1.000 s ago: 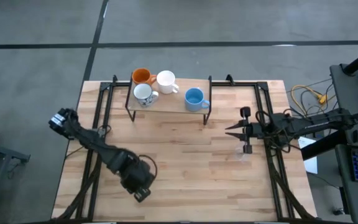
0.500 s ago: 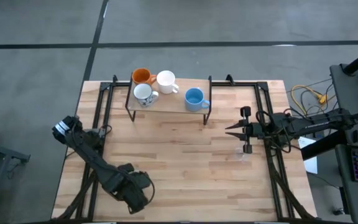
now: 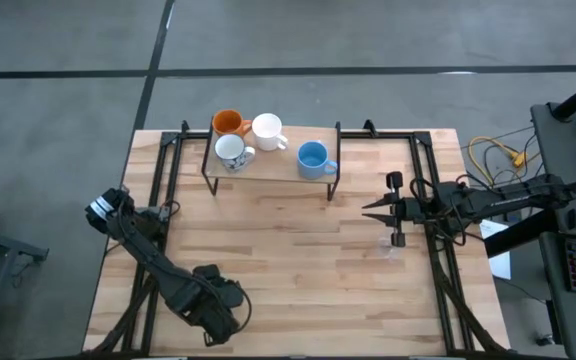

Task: Stack small to large cups/mugs on shelf
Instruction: Put the green cup on the shelf

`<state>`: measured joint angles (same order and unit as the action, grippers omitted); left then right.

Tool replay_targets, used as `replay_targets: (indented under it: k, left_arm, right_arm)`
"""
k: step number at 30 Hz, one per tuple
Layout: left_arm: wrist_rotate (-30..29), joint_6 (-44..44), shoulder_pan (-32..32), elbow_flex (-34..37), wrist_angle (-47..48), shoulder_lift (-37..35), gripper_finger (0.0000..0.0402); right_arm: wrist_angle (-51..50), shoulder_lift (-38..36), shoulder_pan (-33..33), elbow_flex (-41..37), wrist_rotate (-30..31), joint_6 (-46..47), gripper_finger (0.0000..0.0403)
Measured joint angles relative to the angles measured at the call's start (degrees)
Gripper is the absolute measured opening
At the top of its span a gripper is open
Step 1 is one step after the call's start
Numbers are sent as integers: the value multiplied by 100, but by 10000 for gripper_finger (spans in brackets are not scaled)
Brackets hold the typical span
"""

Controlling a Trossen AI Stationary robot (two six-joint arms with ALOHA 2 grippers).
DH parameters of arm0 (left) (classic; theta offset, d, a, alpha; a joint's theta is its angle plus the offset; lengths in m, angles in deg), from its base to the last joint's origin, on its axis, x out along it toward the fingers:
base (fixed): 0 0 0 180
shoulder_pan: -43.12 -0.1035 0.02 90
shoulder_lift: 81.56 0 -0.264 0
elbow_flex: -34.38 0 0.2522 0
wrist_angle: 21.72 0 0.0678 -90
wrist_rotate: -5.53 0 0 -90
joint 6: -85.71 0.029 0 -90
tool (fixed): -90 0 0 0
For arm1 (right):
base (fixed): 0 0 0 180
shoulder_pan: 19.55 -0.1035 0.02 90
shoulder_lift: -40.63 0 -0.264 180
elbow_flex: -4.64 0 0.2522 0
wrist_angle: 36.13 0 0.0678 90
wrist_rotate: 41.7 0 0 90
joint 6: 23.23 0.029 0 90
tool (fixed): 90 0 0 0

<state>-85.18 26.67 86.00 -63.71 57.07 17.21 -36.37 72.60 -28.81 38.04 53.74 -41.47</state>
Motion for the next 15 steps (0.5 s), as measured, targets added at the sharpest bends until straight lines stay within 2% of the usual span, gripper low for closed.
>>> replay_targets:
  k: [10, 15]
  left_arm:
    - [-332, -187, -48, 33, 111, 45, 153]
    - [-332, -186, -43, 33, 140, 45, 191]
  right_arm:
    - [-2, 0, 0, -2, 2, 2, 63]
    - [-11, 0, 0, -2, 2, 2, 63]
